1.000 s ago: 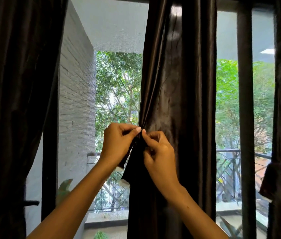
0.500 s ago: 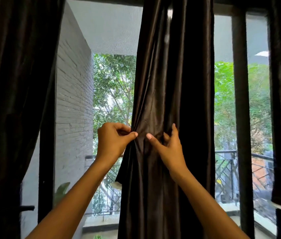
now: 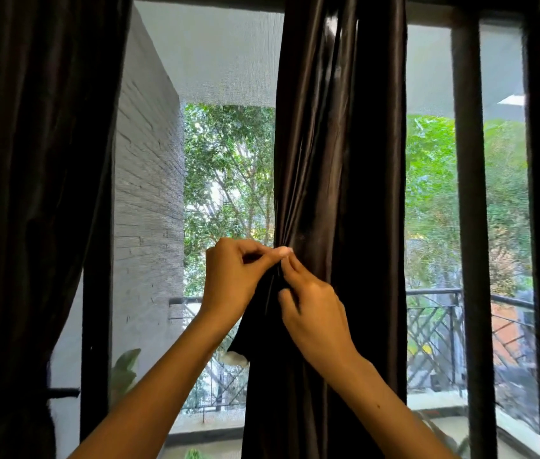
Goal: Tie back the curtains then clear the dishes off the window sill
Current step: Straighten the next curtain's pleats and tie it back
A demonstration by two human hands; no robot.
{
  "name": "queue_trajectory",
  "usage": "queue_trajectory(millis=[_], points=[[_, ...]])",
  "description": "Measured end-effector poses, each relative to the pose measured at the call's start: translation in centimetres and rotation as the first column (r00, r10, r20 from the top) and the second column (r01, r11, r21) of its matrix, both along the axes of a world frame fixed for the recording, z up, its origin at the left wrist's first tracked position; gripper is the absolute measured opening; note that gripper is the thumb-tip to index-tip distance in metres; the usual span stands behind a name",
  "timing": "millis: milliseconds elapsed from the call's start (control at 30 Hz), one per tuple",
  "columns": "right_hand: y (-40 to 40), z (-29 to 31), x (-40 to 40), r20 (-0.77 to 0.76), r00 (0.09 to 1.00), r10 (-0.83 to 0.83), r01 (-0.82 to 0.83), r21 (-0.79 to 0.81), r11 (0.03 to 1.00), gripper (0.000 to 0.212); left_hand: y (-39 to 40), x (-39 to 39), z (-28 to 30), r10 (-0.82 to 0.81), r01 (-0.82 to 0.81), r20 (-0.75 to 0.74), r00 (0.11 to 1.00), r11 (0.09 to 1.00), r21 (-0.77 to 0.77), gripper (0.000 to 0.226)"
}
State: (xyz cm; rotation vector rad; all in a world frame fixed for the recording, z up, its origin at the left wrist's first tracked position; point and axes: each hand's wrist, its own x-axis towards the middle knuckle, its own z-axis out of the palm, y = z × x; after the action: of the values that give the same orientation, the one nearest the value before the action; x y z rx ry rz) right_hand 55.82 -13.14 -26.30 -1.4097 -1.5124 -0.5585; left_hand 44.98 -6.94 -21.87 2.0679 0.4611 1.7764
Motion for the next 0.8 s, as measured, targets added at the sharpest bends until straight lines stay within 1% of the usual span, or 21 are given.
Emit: queue_trajectory(millis=[67, 100, 133, 167, 200, 233, 267, 300, 333, 367, 433, 500, 533, 633, 667, 733, 767, 800], points=[[0.2, -0.1, 0.2, 0.019, 0.999, -0.033, 0.033, 0.018, 0.999, 0.054, 0.2, 0.1, 0.2, 0.055, -0.055, -0.006, 0.998, 0.998, 0.007, 0.014], [0.4, -0.2, 0.4, -0.002, 0.996, -0.086, 0.086, 0.08, 0.993, 0.053, 0.3, 0.1, 0.3, 0.077, -0.077, -0.003, 0.997, 0.997, 0.0, 0.015], [0.4, -0.1, 0.7, -0.056, 0.987, -0.149, 0.156, 0.169, 0.973, 0.052, 0.5, 0.1, 0.5, 0.088, -0.088, -0.002, 0.996, 0.996, -0.011, 0.016], [0.3, 0.1, 1.0, -0.161, 0.972, -0.17, 0.206, 0.241, 0.948, 0.057, 0.6, 0.1, 0.5, 0.094, -0.094, -0.005, 0.996, 0.995, -0.019, 0.017], [0.0, 0.3, 1.3, -0.29, 0.95, -0.119, 0.199, 0.265, 0.944, 0.069, 0.7, 0.1, 0.5, 0.096, -0.096, -0.01, 0.995, 0.995, -0.021, 0.017], [-0.2, 0.3, 1.7, -0.383, 0.924, -0.023, 0.138, 0.278, 0.951, 0.079, 0.7, 0.1, 0.5, 0.094, -0.094, -0.012, 0.996, 0.995, -0.021, 0.016], [-0.2, 0.3, 2.0, -0.397, 0.917, 0.047, 0.071, 0.277, 0.958, 0.082, 0.7, 0.1, 0.4, 0.086, -0.086, -0.009, 0.996, 0.996, -0.019, 0.015], [-0.3, 0.2, 2.1, -0.339, 0.94, 0.045, 0.042, 0.247, 0.968, 0.078, 0.7, 0.0, 0.3, 0.077, -0.078, -0.004, 0.997, 0.997, -0.014, 0.015], [-0.3, 0.0, 2.0, -0.251, 0.968, 0.002, 0.049, 0.197, 0.979, 0.077, 0.7, 0.1, 0.2, 0.073, -0.073, -0.002, 0.997, 0.997, -0.005, 0.015], [-0.3, -0.3, 1.7, -0.164, 0.985, -0.047, 0.07, 0.137, 0.988, 0.08, 0.6, 0.1, 0.1, 0.073, -0.073, -0.003, 0.997, 0.997, 0.008, 0.015], [-0.8, -0.1, 0.4, -0.025, 0.992, -0.122, 0.122, -0.018, 0.992, 0.084, 0.4, 0.2, 0.1, 0.073, -0.073, -0.011, 0.997, 0.997, 0.028, 0.013], [-1.1, 0.2, -0.4, 0.065, 0.987, -0.144, 0.152, -0.149, 0.977, 0.08, 0.1, 0.2, 0.0, 0.053, -0.052, -0.011, 0.999, 0.998, 0.026, 0.01], [-1.2, 0.3, -0.5, 0.095, 0.985, -0.143, 0.158, -0.177, 0.971, 0.076, -0.1, 0.2, 0.0, 0.038, -0.038, -0.006, 0.999, 0.999, 0.023, 0.01], [-1.0, 0.6, -0.2, 0.133, 0.987, -0.094, 0.118, -0.183, 0.976, 0.062, -0.2, 0.3, 0.0, 0.012, -0.012, 0.001, 1.0, 1.0, 0.021, 0.009], [-0.8, 0.5, -0.1, 0.128, 0.99, -0.064, 0.087, -0.189, 0.978, 0.061, -0.1, 0.3, 0.0, 0.006, -0.006, 0.005, 1.0, 1.0, 0.015, 0.009], [-0.2, 0.3, 0.8, 0.081, 0.997, 0.015, 0.0, -0.183, 0.983, 0.066, 0.0, 0.7, 0.2, 0.028, -0.028, 0.022, 0.999, 1.0, -0.001, 0.014], [0.1, 0.4, 1.1, 0.04, 0.999, 0.031, -0.023, -0.174, 0.984, 0.062, 0.2, 0.8, 0.3, 0.057, -0.057, 0.023, 0.998, 0.998, -0.002, 0.016], [0.5, 0.5, 1.7, -0.033, 0.999, 0.025, -0.029, -0.13, 0.991, 0.056, 0.4, 0.9, 0.3, 0.08, -0.08, 0.016, 0.997, 0.997, -0.003, 0.017]])
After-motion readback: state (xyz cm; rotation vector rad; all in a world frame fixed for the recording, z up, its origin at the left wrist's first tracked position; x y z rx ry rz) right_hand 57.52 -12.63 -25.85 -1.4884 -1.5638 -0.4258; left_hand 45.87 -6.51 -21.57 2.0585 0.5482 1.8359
